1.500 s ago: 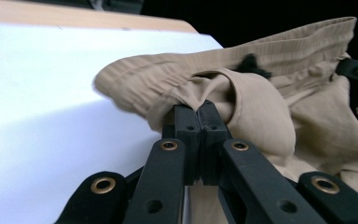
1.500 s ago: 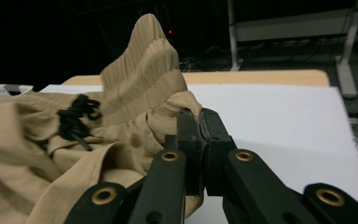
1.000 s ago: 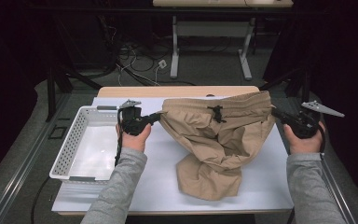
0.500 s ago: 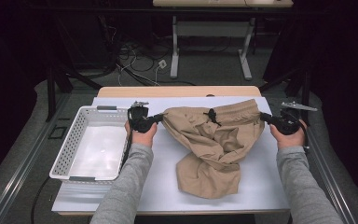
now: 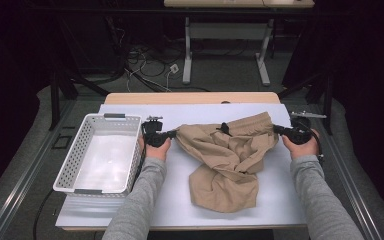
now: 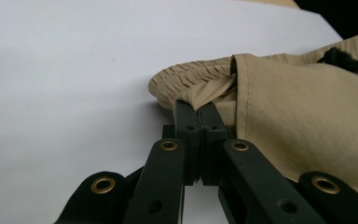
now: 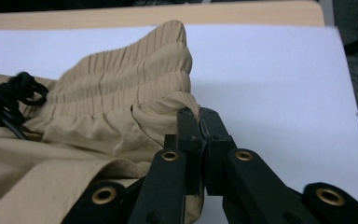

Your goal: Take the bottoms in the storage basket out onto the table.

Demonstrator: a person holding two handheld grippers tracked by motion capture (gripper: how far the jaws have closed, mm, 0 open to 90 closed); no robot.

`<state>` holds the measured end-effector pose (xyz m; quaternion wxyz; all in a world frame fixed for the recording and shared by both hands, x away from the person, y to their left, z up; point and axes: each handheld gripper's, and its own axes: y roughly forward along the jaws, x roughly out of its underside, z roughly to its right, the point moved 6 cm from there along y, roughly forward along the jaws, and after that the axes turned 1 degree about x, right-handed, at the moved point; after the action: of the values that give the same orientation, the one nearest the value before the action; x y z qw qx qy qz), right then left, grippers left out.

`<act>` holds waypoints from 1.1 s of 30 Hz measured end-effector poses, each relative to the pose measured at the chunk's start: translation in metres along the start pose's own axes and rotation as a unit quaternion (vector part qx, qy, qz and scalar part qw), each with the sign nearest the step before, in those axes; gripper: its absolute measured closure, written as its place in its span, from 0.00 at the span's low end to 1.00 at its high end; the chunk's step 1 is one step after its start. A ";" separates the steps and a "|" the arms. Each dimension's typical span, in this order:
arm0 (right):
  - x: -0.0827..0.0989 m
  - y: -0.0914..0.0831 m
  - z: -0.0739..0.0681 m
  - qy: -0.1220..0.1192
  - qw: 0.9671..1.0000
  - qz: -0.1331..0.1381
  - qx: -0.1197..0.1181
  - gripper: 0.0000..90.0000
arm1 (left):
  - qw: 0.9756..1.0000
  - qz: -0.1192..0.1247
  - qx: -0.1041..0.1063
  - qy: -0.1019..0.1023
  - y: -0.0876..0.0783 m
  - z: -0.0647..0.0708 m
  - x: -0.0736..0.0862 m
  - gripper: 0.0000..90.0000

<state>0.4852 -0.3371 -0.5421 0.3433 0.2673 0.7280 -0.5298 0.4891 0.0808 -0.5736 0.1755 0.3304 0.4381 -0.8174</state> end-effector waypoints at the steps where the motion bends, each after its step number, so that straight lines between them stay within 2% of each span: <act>1: 0.002 0.001 0.001 -0.001 1.000 -0.003 -0.001 0.98 | 1.000 -0.002 0.002 -0.004 0.002 -0.001 0.004 1.00; 7: 0.019 0.006 0.011 0.011 1.000 -0.027 0.004 0.98 | 1.000 -0.029 -0.002 0.002 0.007 -0.005 0.025 1.00; 9: 0.023 0.006 0.014 0.014 0.999 -0.029 0.002 0.98 | 0.999 -0.037 -0.003 -0.002 0.010 -0.007 0.033 1.00; 11: 0.030 0.007 0.016 0.009 0.999 -0.036 0.006 0.98 | 1.000 -0.029 0.005 -0.008 0.010 -0.008 0.035 0.99; 13: 0.034 0.008 0.017 0.013 0.999 -0.047 0.003 0.98 | 0.999 -0.035 0.005 -0.009 0.009 -0.008 0.035 0.99; 15: 0.036 0.009 0.017 0.015 0.999 -0.045 0.003 0.98 | 0.999 -0.033 0.003 -0.009 0.009 -0.007 0.034 0.98; 16: 0.037 0.008 0.017 0.016 0.999 -0.044 0.002 0.97 | 1.000 -0.029 0.001 -0.011 0.008 -0.008 0.033 0.95; 19: 0.034 0.008 0.017 0.024 0.999 -0.036 -0.003 0.97 | 0.999 -0.018 0.008 -0.036 0.007 -0.010 0.030 0.87; 21: 0.033 0.008 0.015 0.033 0.999 -0.034 -0.005 0.97 | 0.999 -0.016 0.006 -0.035 0.005 -0.010 0.028 0.84; 22: 0.033 0.007 0.015 0.030 0.999 -0.033 -0.006 0.97 | 0.999 -0.017 0.008 -0.032 0.005 -0.010 0.028 0.82; 24: 0.033 0.008 0.015 0.026 0.999 -0.032 -0.007 0.97 | 0.999 -0.014 0.012 -0.039 0.005 -0.009 0.025 0.76; 26: 0.032 0.008 0.016 0.027 0.999 -0.031 -0.006 0.97 | 0.999 -0.014 0.008 -0.043 0.003 -0.010 0.023 0.71; 28: 0.032 0.008 0.016 0.027 0.999 -0.031 -0.006 0.97 | 0.998 0.007 0.006 -0.055 0.002 -0.009 0.018 0.63; 29: 0.032 0.008 0.016 0.027 0.999 -0.031 -0.006 0.97 | 0.999 0.006 0.002 -0.050 0.001 -0.009 0.017 0.60; 31: 0.032 0.008 0.016 0.028 0.999 -0.032 -0.008 0.97 | 0.999 0.003 -0.014 -0.047 0.001 -0.012 0.013 0.58; 33: 0.032 0.008 0.016 0.030 0.999 -0.032 -0.008 0.97 | 0.998 0.007 -0.010 -0.058 0.000 -0.011 0.009 0.55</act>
<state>0.4748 -0.3489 -0.5753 0.3066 0.2562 0.7505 -0.5264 0.4874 0.0900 -0.5845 0.2098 0.2833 0.4331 -0.8296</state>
